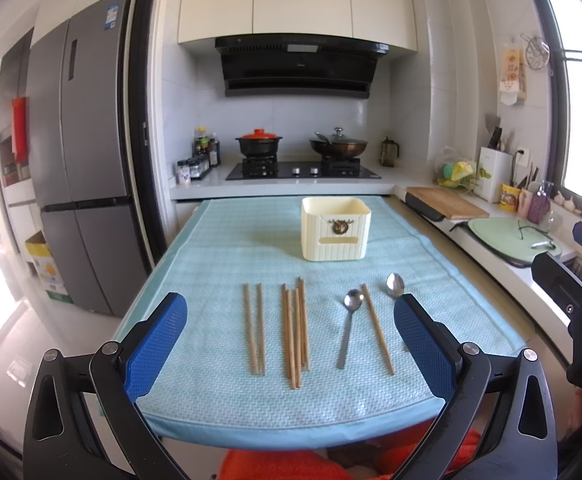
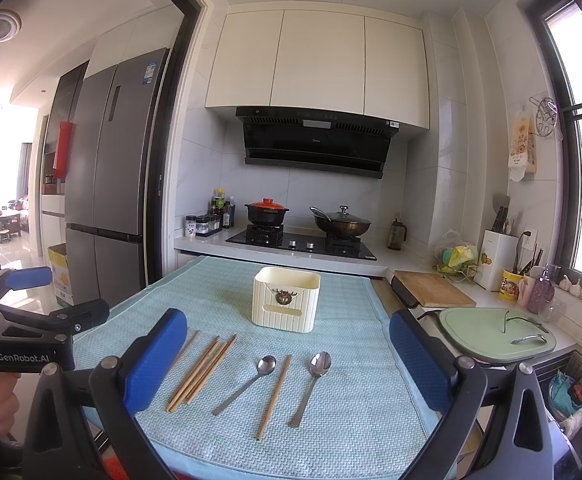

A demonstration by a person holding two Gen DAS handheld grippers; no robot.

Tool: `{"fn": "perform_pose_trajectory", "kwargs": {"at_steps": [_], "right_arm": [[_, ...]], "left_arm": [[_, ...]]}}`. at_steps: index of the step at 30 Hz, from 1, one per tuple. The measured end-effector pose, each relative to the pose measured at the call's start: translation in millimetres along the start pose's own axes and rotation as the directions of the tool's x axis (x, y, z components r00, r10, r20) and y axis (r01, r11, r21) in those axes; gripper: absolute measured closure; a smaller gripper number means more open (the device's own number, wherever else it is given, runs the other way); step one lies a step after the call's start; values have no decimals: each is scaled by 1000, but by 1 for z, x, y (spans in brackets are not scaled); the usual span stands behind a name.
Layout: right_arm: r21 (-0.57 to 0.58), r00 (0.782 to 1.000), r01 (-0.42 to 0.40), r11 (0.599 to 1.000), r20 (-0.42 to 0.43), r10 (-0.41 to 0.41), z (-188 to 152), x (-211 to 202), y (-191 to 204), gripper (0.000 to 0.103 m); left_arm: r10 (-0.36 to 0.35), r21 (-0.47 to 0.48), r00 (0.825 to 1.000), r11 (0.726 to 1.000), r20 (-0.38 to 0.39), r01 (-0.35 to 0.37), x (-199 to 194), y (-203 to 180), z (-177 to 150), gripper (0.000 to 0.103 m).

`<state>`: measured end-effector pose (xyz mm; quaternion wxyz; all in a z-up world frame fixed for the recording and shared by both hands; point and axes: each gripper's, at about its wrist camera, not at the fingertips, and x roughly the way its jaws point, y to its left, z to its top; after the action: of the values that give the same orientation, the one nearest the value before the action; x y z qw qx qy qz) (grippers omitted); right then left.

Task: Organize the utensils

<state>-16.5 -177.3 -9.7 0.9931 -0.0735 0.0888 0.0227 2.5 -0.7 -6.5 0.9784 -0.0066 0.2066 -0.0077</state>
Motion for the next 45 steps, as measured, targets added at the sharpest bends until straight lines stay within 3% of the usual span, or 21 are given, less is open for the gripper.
{"fn": "perform_pose_trajectory", "kwargs": {"at_steps": [13,19,22,27,33,39,45], "right_arm": [[4,1000,0,1000,-5,0,-1,1,1,0],[11,1000,9,1000,1,-9,-5,7,0,0],[17,1000,7,1000,-17,-6,-6,15,-4,0],[17,999,14,1000,-42,-13,-12,32,-11,0],[64,997,0,998,-73,5,-23,57,-24,0],[57,989,5,998,-147,4,-36,92,-31,0],[45,972,-22,999,-233,32,-63,133,-33,0]], "left_arm": [[6,7,1000,1000,-8,-6,4,0,-2,0],[-25,60,998,998,-53,28,16,-9,-7,0],[-5,100,997,995,-83,13,25,-14,-10,0],[-14,106,986,994,-167,32,47,-13,-16,0],[-79,-9,961,997,-267,79,84,10,-24,0],[11,-2,969,1000,-247,-12,117,35,-25,0],[27,-106,951,992,-309,-63,179,70,-36,0]]}}
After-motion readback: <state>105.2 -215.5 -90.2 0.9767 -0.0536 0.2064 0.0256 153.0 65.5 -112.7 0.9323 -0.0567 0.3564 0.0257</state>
